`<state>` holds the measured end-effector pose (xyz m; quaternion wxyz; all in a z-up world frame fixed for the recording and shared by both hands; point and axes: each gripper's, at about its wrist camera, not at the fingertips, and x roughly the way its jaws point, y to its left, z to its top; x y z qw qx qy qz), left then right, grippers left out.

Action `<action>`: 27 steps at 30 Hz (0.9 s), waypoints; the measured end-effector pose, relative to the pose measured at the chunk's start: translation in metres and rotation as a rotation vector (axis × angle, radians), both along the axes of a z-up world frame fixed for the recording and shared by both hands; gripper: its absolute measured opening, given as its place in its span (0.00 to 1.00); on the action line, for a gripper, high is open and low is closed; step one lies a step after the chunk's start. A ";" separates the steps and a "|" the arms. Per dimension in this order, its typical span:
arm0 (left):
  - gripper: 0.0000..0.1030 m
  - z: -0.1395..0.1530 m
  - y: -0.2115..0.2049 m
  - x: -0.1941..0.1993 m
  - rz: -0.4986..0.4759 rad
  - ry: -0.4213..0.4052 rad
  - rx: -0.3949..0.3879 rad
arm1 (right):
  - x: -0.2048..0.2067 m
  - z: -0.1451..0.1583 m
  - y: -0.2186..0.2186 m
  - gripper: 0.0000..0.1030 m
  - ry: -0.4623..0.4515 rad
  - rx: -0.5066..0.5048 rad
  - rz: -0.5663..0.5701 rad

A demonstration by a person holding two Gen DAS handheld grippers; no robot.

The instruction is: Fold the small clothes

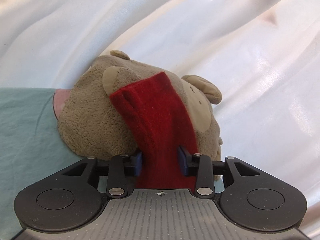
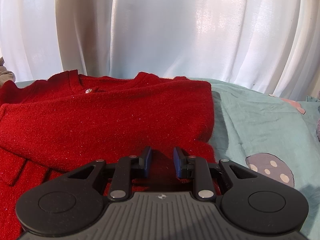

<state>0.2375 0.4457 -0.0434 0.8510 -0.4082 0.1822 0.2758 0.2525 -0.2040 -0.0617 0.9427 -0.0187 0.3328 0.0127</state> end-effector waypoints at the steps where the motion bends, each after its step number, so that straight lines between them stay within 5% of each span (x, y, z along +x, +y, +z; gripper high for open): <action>1: 0.40 -0.001 0.002 0.002 0.015 0.016 0.004 | 0.000 0.000 0.000 0.23 0.000 0.000 0.001; 3: 0.29 -0.002 0.006 0.005 0.033 0.030 -0.010 | 0.000 0.000 0.000 0.23 0.000 0.000 0.002; 4: 0.11 0.000 0.006 0.005 0.041 0.032 -0.012 | 0.000 0.000 0.000 0.23 -0.001 0.001 0.001; 10: 0.11 0.045 -0.033 0.007 -0.044 0.011 0.138 | 0.001 -0.002 -0.001 0.23 -0.007 0.012 0.001; 18: 0.11 0.113 -0.175 0.016 -0.368 -0.073 0.416 | -0.011 0.009 -0.001 0.23 -0.027 0.091 0.009; 23: 0.11 0.099 -0.279 0.023 -0.586 -0.062 0.522 | -0.021 0.015 -0.003 0.23 -0.040 0.109 0.014; 27: 0.11 0.059 -0.349 0.035 -0.738 0.042 0.529 | -0.028 0.020 -0.008 0.23 -0.048 0.133 0.009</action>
